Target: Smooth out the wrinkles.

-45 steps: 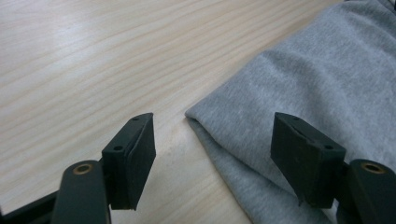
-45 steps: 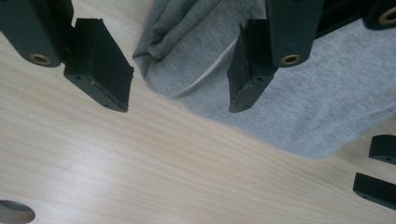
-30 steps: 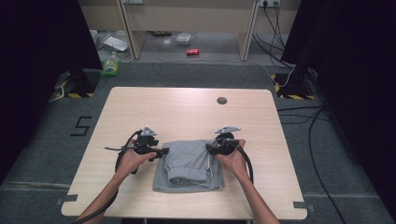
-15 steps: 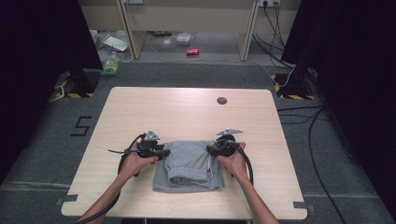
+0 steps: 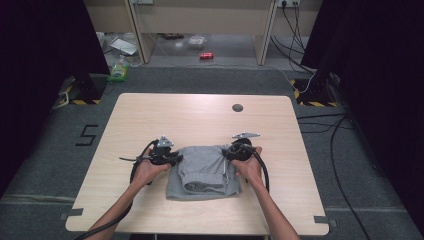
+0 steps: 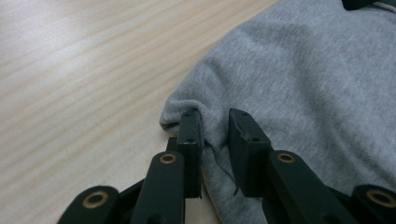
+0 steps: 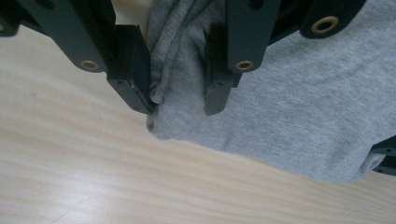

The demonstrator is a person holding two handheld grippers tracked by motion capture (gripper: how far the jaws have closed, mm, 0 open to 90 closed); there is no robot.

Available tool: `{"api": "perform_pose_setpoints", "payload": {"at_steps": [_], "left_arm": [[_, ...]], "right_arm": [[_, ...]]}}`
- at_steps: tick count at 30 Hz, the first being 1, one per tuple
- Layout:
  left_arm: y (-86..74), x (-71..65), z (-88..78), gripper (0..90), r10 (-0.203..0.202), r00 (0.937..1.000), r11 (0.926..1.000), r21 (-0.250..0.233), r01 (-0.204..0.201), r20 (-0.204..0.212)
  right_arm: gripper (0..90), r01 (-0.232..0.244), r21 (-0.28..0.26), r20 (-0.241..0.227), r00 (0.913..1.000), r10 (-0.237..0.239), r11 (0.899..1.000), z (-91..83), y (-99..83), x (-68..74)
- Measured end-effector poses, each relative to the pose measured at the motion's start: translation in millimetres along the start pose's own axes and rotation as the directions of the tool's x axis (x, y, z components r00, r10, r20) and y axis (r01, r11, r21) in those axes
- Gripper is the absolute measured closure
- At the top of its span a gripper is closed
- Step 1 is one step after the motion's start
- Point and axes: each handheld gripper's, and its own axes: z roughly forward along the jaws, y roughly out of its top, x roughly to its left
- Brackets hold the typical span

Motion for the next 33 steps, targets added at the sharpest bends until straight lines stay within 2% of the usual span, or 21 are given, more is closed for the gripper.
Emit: {"api": "perform_pose_setpoints", "payload": {"at_steps": [12,15,18,23,25,31,33], "left_arm": [[26.8,25.7,23.7,73.9,-0.045,0.998,0.999,0.0,0.045,-0.045],[31.6,33.1,29.0,73.2,-0.076,0.9963,0.9971,-0.007,0.075,-0.04],[34.8,36.4,30.5,72.2,-0.073,0.9965,0.9973,0.004,0.073,-0.042],[32.8,37.6,29.5,70.7,-0.074,0.9963,0.9973,-0.006,0.074,-0.044],[32.9,37.9,29.3,68.2,-0.071,0.9962,0.9974,-0.005,0.071,-0.051],[32.1,38.9,26.9,62.3,-0.076,0.995,0.9971,0.002,0.076,-0.066],[30.9,40.3,25.6,59.7,-0.092,0.9938,0.9957,0.0,0.092,-0.063]], "right_arm": [[63.5,-0.023,-0.005,0.044,0.9988,0.024,1.0,24.2,31.0,-19.7],[62.6,-0.038,-0.006,0.049,0.998,0.039,0.999,28.5,36.7,-25.6],[61.1,-0.051,-0.02,0.048,0.9975,0.052,0.999,31.8,38.8,-30.0],[51.8,-0.061,-0.026,0.064,0.996,0.063,0.998,29.3,37.3,-31.9],[47.7,-0.079,-0.033,0.075,0.9939,0.081,0.996,25.9,37.5,-34.9],[44.1,-0.102,-0.044,0.077,0.9914,0.105,0.994,15.7,37.0,-40.9],[43.6,-0.103,-0.049,0.087,0.9905,0.107,0.993,12.8,37.7,-40.9]]}}
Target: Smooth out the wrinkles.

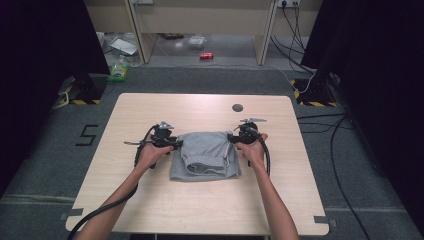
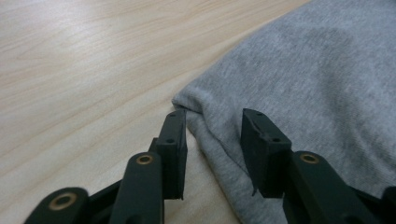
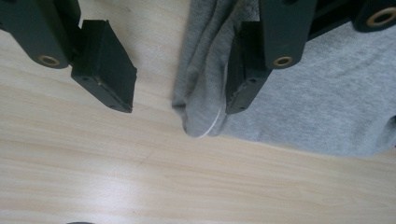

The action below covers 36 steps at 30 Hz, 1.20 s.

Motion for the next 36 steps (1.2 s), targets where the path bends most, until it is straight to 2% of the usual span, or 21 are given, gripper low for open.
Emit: {"api": "perform_pose_setpoints", "payload": {"at_steps": [5,9,18,23,36], "left_arm": [[-1.3,3.1,-4.5,52.5,-0.024,0.9994,0.9996,0.013,0.024,0.023],[-1.3,2.2,-10.6,49.2,-0.04,0.9982,0.9992,-0.002,0.041,0.045],[-1.1,-3.9,-24.5,42.9,-0.039,0.9963,0.9992,-0.003,0.039,0.077],[-8.5,-7.8,-37.3,39.6,-0.04,0.9937,0.9991,-0.004,0.041,0.104],[-28.2,-20.7,-62.5,29.8,-0.031,0.991,0.9993,-0.019,0.033,0.13]], "right_arm": [[42.5,0.007,-0.013,0.008,0.9999,-0.007,1.0,-9.1,1.2,-0.6],[41.9,0.018,-0.031,-0.005,0.9998,-0.018,0.999,-15.4,3.6,4.1],[39.4,0.052,-0.048,-0.031,0.9981,-0.053,0.998,-30.2,4.4,16.8],[38.4,0.069,-0.053,-0.044,0.9965,-0.071,0.996,-39.4,0.6,21.3],[36.5,0.105,-0.062,-0.069,0.9916,-0.109,0.993,-59.4,-14.2,28.6]]}}
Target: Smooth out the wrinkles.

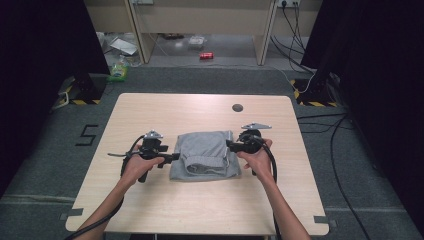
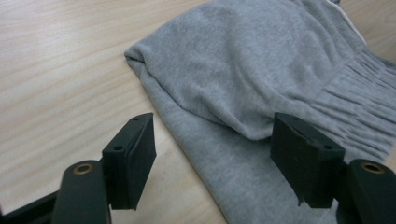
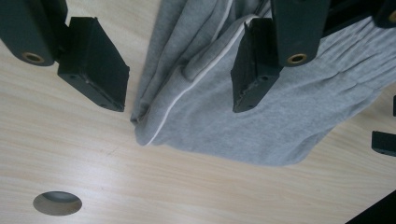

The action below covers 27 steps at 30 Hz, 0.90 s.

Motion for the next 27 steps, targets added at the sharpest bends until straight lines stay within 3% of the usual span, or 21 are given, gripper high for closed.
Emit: {"api": "perform_pose_setpoints", "payload": {"at_steps": [15,27], "left_arm": [[-29.9,-20.0,-19.9,24.1,0.039,0.9991,0.9992,-0.004,-0.039,0.015],[-50.1,-29.3,-27.5,23.8,0.058,0.9981,0.9983,0.008,-0.058,0.023]], "right_arm": [[35.8,0.018,-0.019,-0.025,0.9995,-0.019,1.0,-30.1,-23.1,10.0],[35.2,0.032,-0.006,-0.029,0.9991,-0.032,0.999,-41.6,-45.8,13.5]]}}
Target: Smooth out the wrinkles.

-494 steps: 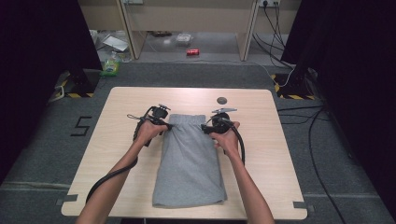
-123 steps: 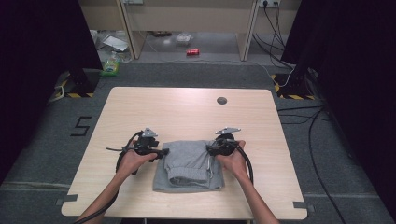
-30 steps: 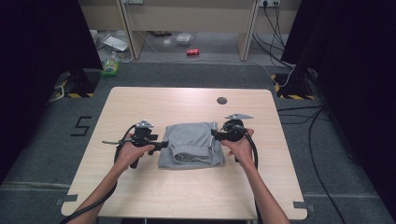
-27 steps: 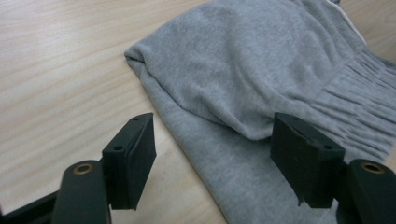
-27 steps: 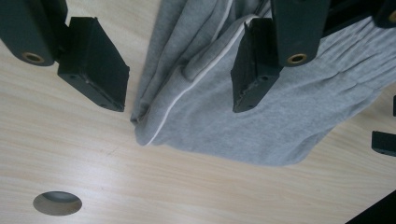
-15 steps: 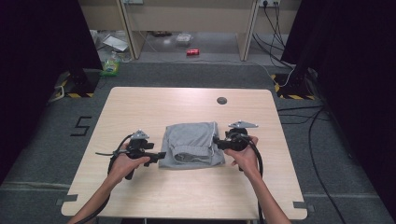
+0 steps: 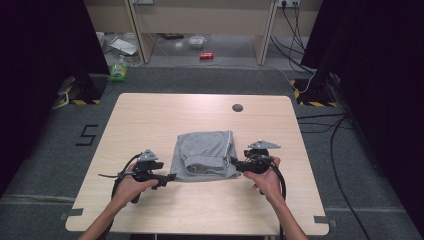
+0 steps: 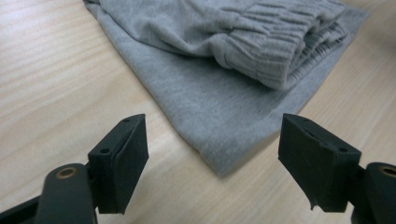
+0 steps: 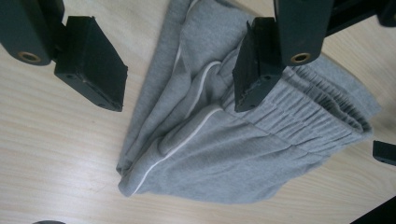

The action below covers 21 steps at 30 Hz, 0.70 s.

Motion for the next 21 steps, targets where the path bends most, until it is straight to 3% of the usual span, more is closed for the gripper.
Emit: {"api": "perform_pose_setpoints", "payload": {"at_steps": [21], "left_arm": [[-28.2,-8.0,-1.6,23.2,0.024,0.9997,0.9994,0.027,-0.024,-0.008]], "right_arm": [[34.5,0.039,0.025,0.01,0.9992,-0.039,0.999,-14.2,-27.7,9.1]]}}
